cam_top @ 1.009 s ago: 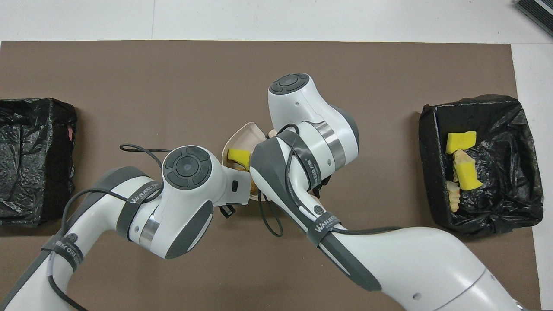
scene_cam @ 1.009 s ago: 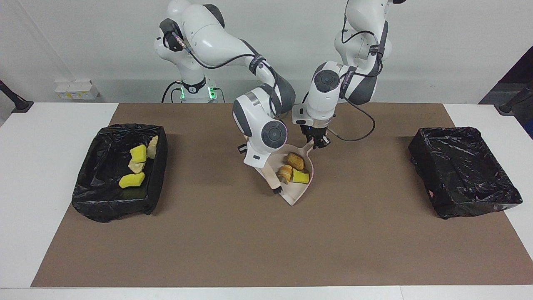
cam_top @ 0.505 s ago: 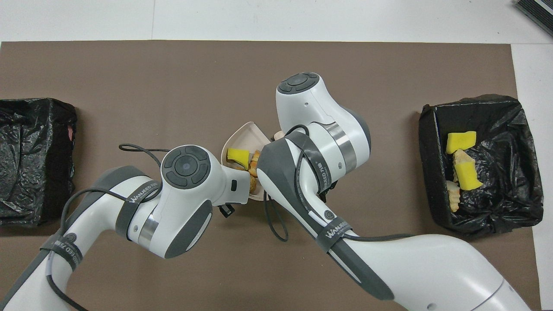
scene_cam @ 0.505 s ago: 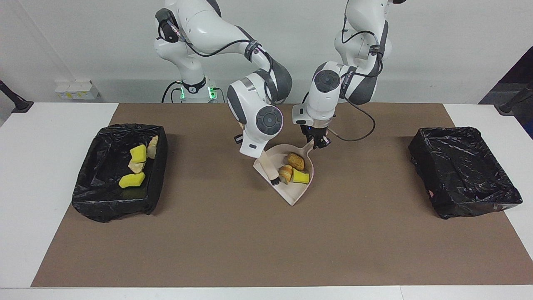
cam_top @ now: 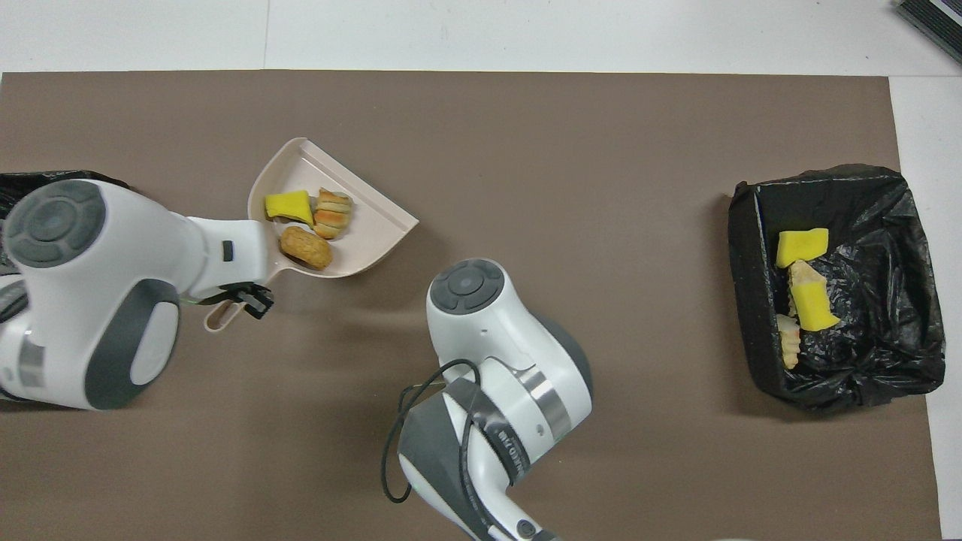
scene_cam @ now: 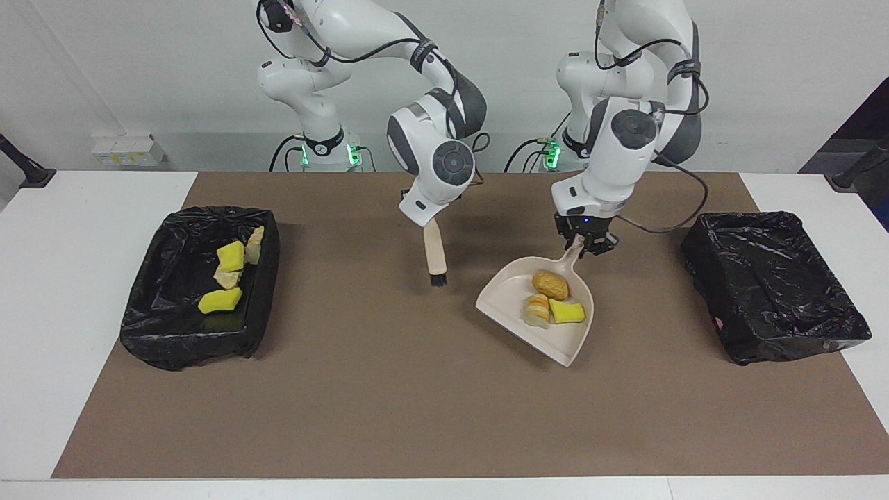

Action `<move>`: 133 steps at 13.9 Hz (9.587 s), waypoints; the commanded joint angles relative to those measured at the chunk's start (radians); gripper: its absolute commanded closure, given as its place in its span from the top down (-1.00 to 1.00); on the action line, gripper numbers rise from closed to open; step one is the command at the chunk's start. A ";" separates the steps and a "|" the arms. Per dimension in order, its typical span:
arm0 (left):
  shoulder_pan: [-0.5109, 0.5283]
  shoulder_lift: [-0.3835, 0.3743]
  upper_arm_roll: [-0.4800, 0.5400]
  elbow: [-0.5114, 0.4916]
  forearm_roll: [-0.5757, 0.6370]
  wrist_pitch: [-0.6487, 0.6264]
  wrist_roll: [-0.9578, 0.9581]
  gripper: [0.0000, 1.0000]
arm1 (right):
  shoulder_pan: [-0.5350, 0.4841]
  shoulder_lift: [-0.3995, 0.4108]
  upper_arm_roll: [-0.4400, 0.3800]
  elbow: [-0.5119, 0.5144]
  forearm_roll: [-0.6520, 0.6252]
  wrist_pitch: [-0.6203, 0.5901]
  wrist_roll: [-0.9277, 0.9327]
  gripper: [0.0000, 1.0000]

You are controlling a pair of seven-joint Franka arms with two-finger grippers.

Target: Sweep and dump trash in bin

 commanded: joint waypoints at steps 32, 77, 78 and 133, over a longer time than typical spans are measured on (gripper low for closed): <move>0.494 0.123 -0.011 0.329 0.928 -0.220 0.920 -1.00 | 0.117 0.082 -0.005 0.073 0.081 -0.013 0.088 -0.33; 0.150 0.115 -0.008 0.192 1.398 -0.539 0.747 -1.00 | -0.616 -0.277 -0.022 0.384 -0.306 -0.313 -0.616 1.00; 0.138 0.126 -0.013 0.196 1.390 -0.535 0.753 -1.00 | -0.615 -0.279 -0.022 0.384 -0.307 -0.310 -0.613 1.00; -0.454 0.345 -0.031 0.203 -0.062 0.217 -0.977 0.99 | -0.629 -0.283 -0.029 0.380 -0.269 -0.313 -0.608 1.00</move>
